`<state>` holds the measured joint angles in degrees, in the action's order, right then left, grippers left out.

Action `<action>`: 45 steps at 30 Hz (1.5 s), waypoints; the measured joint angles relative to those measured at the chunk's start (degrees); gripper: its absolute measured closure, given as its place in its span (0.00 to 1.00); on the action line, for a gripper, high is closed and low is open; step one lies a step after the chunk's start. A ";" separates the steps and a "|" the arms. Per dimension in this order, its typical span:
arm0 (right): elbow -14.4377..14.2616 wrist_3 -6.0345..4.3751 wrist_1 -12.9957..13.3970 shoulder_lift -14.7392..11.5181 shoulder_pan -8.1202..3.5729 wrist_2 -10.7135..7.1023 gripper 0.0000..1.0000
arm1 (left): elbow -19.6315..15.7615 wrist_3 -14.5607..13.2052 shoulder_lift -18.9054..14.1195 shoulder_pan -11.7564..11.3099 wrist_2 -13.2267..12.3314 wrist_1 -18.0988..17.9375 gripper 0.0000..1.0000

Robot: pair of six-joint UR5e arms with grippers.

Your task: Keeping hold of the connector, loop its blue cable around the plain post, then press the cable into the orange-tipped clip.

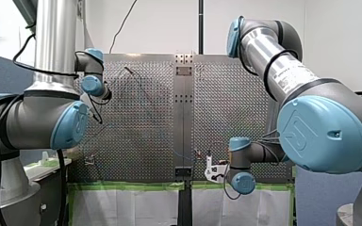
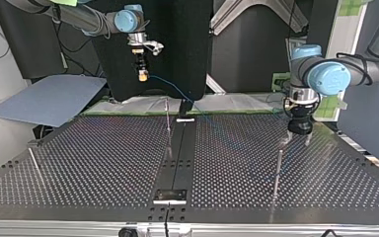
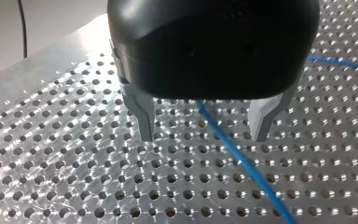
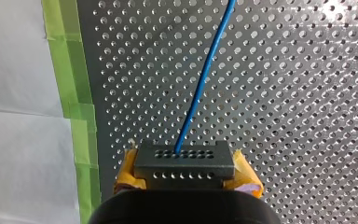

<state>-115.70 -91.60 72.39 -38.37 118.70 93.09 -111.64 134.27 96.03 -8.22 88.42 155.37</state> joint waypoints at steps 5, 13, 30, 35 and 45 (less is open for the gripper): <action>0.01 -0.10 0.04 0.00 0.00 0.00 1.00 | -1.21 -0.55 -1.81 0.17 -0.33 0.34 0.00; 0.12 -0.18 0.01 0.00 0.00 0.00 1.00 | -3.61 -2.02 -3.42 0.54 -1.80 0.71 0.00; 0.44 -0.87 -0.95 0.00 -0.17 -0.08 1.00 | -7.25 -4.72 -13.20 0.57 -1.81 4.97 0.00; 0.44 -0.90 -1.68 0.00 -0.24 -0.09 1.00 | -5.13 -7.05 -15.87 0.68 -1.00 7.57 0.00; 0.95 -0.52 -2.75 0.00 0.07 -0.43 1.00 | 0.63 -12.83 -21.02 0.82 3.60 13.42 0.00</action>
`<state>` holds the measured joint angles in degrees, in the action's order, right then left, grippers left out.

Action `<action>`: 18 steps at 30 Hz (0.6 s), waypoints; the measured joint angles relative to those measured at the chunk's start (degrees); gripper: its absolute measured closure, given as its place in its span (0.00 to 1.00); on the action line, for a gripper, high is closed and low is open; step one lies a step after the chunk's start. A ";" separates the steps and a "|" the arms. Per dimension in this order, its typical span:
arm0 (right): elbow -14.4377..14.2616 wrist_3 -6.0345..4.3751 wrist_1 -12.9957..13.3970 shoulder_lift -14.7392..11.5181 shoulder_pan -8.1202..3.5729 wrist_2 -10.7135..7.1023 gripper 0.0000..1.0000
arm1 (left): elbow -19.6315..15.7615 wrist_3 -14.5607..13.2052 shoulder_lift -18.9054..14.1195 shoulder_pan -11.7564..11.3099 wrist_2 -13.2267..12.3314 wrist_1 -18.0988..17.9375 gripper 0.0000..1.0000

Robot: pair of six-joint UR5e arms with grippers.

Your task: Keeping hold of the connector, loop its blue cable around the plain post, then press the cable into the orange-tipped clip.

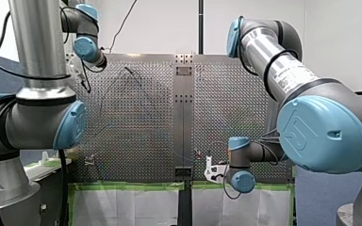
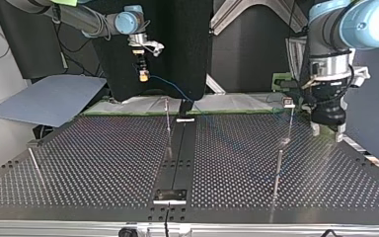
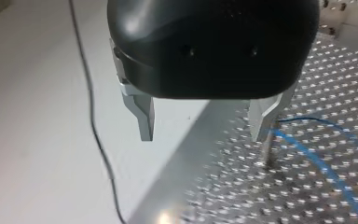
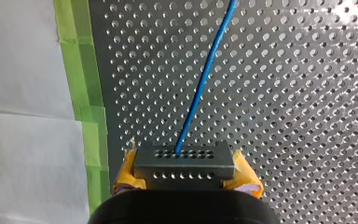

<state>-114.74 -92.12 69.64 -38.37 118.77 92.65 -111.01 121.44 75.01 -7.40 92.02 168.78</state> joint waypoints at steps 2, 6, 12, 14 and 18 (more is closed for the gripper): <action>0.05 0.05 -0.15 0.00 -0.02 -0.02 1.00 | 0.95 -0.95 0.17 0.12 0.26 0.95 0.00; 0.07 0.15 -0.50 0.00 -0.16 -0.13 1.00 | 3.19 -3.18 1.15 0.89 0.04 3.17 0.00; 0.09 0.54 -0.90 0.00 -0.23 -0.18 1.00 | 6.52 -6.52 2.59 2.77 -0.56 6.52 0.00; 0.11 0.62 -0.89 0.00 -0.23 -0.18 1.00 | 7.44 -7.44 3.35 3.57 -0.14 7.47 0.00; 0.13 0.68 -0.80 0.00 -0.24 -0.19 1.00 | 9.62 -9.62 5.44 5.66 1.42 9.65 0.00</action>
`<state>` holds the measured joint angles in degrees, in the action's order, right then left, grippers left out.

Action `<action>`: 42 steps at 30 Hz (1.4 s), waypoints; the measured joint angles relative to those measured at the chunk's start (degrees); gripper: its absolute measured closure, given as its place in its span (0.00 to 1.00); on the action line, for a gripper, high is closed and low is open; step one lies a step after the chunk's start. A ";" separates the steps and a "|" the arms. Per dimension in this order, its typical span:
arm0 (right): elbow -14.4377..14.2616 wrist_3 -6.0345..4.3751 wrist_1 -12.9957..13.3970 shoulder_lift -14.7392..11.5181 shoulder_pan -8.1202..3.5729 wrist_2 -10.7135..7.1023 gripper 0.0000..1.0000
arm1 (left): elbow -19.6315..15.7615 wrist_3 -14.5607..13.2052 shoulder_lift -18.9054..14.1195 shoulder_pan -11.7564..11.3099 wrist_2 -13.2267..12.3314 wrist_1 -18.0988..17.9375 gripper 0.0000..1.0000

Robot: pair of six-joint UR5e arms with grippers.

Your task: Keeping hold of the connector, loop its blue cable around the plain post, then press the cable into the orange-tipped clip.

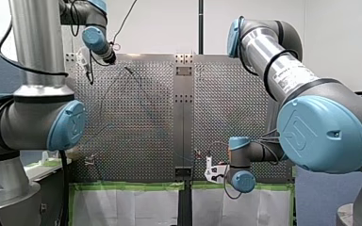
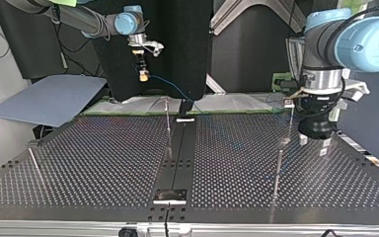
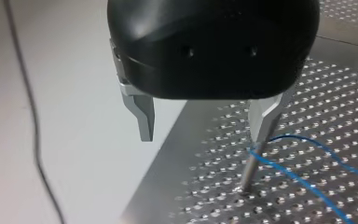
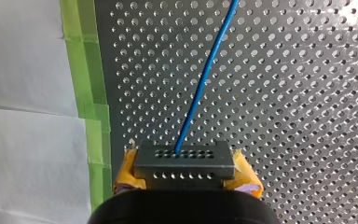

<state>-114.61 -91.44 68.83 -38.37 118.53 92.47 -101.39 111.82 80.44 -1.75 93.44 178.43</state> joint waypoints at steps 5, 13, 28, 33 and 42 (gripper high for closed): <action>0.00 0.02 0.11 0.00 0.00 -0.06 1.00 | 2.68 -2.68 2.62 2.66 0.52 2.64 0.00; 0.04 0.02 0.19 0.00 0.06 -0.17 1.00 | 7.34 -7.34 4.48 5.64 2.52 7.33 0.00; 0.09 -0.04 0.23 0.00 0.23 -0.17 1.00 | 16.00 -16.00 6.98 7.09 4.39 16.00 0.00; 0.11 -0.07 0.18 0.00 0.26 -0.17 1.00 | 18.85 -18.77 8.57 7.61 5.21 18.80 0.00; 0.13 -0.07 0.22 0.00 0.28 -0.18 1.00 | 23.48 -19.86 10.17 8.24 6.10 23.47 0.00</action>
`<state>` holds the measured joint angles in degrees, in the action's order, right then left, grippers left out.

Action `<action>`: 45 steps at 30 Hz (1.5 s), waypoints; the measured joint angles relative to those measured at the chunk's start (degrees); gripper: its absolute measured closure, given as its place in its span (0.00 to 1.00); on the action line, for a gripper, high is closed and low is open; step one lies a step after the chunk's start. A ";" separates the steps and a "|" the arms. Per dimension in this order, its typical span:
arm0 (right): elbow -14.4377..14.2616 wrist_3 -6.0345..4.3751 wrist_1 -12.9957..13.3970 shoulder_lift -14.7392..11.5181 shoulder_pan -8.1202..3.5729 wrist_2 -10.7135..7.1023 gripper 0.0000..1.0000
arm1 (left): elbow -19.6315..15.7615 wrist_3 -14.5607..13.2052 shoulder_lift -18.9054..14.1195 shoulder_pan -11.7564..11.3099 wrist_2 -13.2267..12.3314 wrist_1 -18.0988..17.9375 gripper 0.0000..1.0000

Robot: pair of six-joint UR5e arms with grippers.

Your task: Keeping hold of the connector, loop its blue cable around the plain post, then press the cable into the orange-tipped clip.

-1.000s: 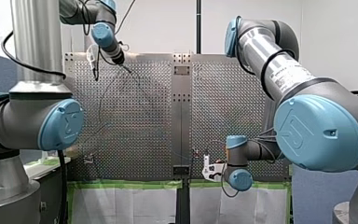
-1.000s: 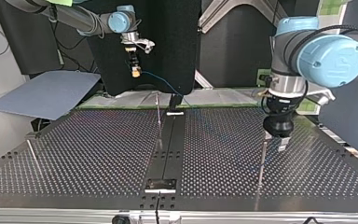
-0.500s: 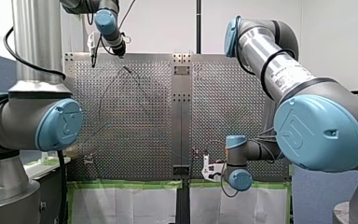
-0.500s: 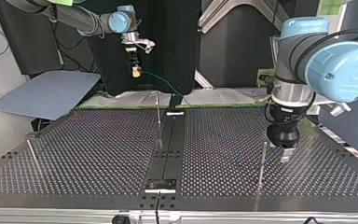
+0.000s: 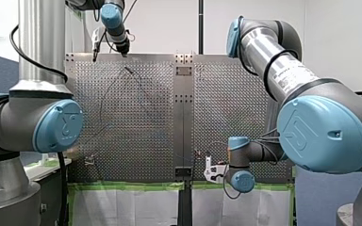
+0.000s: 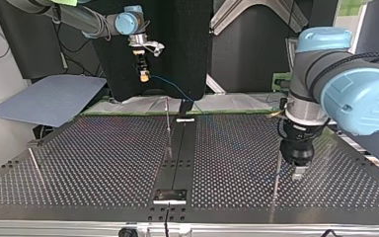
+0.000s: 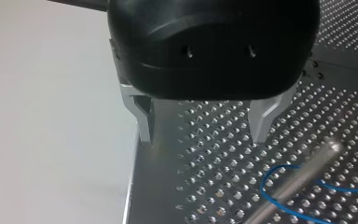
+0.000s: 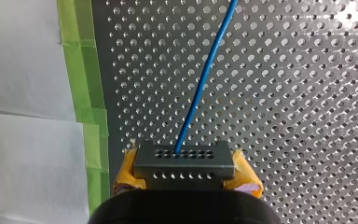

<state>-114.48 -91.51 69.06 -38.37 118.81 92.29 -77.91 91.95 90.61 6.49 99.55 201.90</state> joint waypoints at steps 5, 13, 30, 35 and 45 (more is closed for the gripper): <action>0.19 0.00 -0.20 0.00 0.00 0.00 1.00 | 2.52 -0.02 0.05 0.44 1.62 2.48 0.00; 0.29 0.00 -0.29 0.00 0.02 0.00 1.00 | 6.91 -0.04 0.08 1.50 3.12 6.92 0.00; 0.35 0.06 -0.32 0.00 0.06 -0.15 1.00 | 4.34 -0.20 0.05 4.12 4.85 10.32 0.00; 0.35 0.07 -0.32 0.00 0.07 -0.17 1.00 | 4.21 -0.29 0.60 4.13 6.27 9.88 0.00; 0.35 0.08 -0.34 0.00 0.07 -0.18 1.00 | 4.18 -0.36 1.32 4.24 6.84 9.62 0.00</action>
<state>-114.13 -91.42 68.72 -38.37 118.88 92.12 -73.73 91.59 91.93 10.73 106.39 211.53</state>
